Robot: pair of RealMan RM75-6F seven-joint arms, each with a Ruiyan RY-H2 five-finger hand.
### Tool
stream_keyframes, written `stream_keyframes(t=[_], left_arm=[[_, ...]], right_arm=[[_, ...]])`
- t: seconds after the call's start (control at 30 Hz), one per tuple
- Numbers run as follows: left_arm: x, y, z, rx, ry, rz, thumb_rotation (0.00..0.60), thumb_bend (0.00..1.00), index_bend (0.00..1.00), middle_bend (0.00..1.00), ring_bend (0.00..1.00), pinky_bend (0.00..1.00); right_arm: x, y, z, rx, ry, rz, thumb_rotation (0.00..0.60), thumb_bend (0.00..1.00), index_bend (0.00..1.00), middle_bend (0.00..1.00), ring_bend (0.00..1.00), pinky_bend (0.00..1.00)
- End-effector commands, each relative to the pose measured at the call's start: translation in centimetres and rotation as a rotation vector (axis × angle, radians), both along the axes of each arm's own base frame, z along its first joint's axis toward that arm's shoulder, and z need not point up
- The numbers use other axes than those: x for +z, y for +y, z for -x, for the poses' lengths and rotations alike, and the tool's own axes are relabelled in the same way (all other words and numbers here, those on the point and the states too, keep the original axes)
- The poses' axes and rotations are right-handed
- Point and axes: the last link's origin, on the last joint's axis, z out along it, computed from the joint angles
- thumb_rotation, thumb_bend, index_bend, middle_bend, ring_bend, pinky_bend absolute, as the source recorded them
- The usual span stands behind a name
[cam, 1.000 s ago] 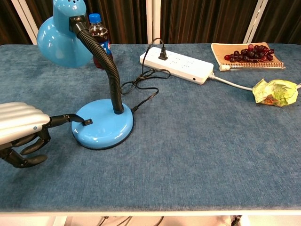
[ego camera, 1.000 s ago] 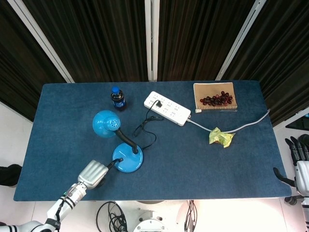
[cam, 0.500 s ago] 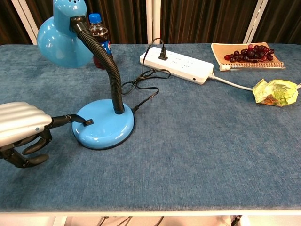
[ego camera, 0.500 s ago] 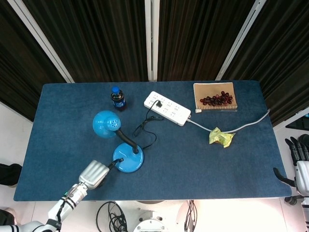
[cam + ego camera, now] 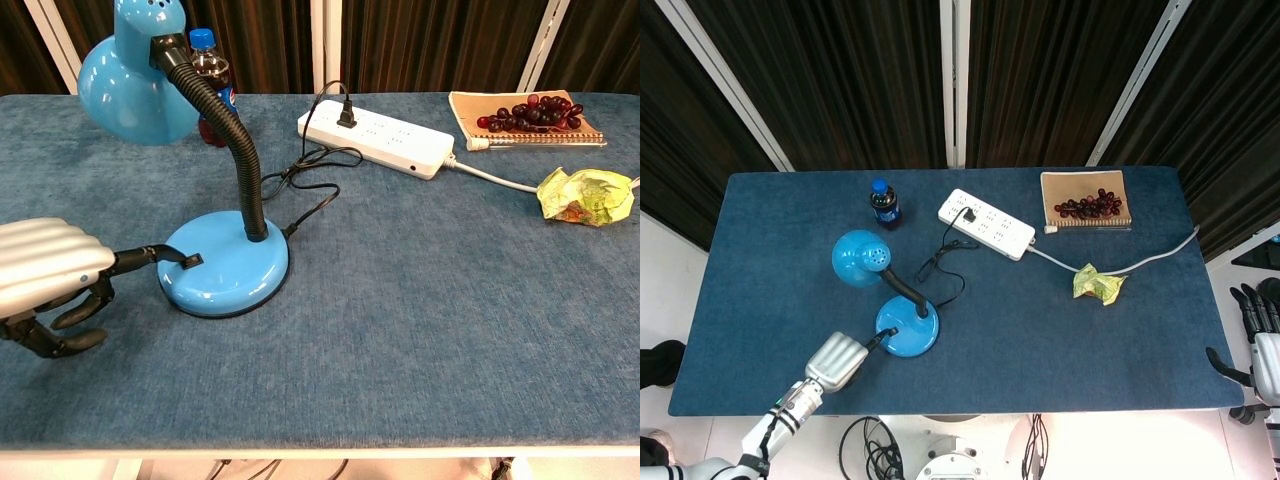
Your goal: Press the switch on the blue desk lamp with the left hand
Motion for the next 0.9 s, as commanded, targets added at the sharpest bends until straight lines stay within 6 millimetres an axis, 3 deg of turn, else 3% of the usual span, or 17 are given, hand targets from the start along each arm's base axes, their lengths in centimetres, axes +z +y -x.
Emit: stream_keyframes(t=[0.03,0.53,0.9], left_arm=[[0.00,-0.06,0.02,-0.003,0.003,0.000,0.600,0.40,0.53,0.76,0.76,0.78],[-0.05,-0.39,0.16,-0.017,0.019,0.006,0.600,0.40,0.68,0.76,0.76,0.78],[0.10,-0.43,0.17,-0.017,0.014,0.000,0.600,0.40,0.70,0.76,0.76,0.78]], right_arm=[[-0.04,-0.02,0.02,-0.001,-0.002,-0.003,0.600,0.20,0.00,0.00,0.00,0.00],[-0.19,-0.01,0.03,-0.005,-0.004,-0.012,0.600,0.20,0.00,0.00,0.00,0.00],[-0.24,-0.03,-0.04,-0.006,-0.011,-0.021,0.600,0.20,0.00,0.00,0.00,0.00]])
